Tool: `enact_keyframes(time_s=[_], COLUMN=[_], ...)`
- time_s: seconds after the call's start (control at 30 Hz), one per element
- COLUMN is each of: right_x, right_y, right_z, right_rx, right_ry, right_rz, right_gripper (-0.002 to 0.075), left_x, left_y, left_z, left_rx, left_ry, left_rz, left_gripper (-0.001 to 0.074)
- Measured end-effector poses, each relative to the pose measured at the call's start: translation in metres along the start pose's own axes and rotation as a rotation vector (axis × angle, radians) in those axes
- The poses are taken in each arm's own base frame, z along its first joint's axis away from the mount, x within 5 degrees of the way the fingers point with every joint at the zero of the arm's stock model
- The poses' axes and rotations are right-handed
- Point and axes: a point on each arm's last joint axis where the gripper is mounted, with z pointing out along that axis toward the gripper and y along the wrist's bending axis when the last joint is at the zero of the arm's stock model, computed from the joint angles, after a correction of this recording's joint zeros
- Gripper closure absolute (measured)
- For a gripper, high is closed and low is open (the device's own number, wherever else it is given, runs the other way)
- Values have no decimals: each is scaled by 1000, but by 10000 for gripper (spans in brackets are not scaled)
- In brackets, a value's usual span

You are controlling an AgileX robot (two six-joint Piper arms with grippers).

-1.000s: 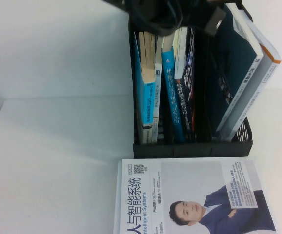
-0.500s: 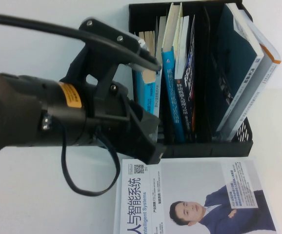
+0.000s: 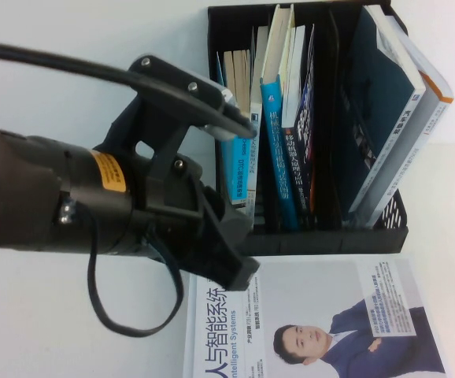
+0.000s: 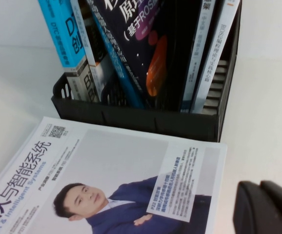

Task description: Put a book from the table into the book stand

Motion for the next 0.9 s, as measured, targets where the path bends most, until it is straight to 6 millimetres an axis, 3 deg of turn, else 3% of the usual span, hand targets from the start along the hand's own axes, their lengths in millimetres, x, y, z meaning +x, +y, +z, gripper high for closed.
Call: enact_keyframes(time_s=[0.33, 0.47, 0.6, 0.77, 0.9], right_x=[1, 1, 1, 1, 1], right_y=[0, 0, 0, 0, 0], right_z=[0, 0, 0, 0, 0], right_rx=[-5, -4, -4, -4, -4], right_ry=[11, 11, 11, 11, 11], right_rz=[0, -1, -1, -1, -1], right_gripper=[731, 731, 731, 731, 731], left_x=[11, 15, 26, 70, 125], left_y=[19, 20, 28, 39, 44], left_z=[-6, -33, -72, -104, -102], left_rx=[-200, -224, -281, -419, -525], left_ry=[136, 112, -53, -294, -442], left_rz=[211, 190, 122, 28, -29], left_gripper=[737, 737, 737, 737, 737])
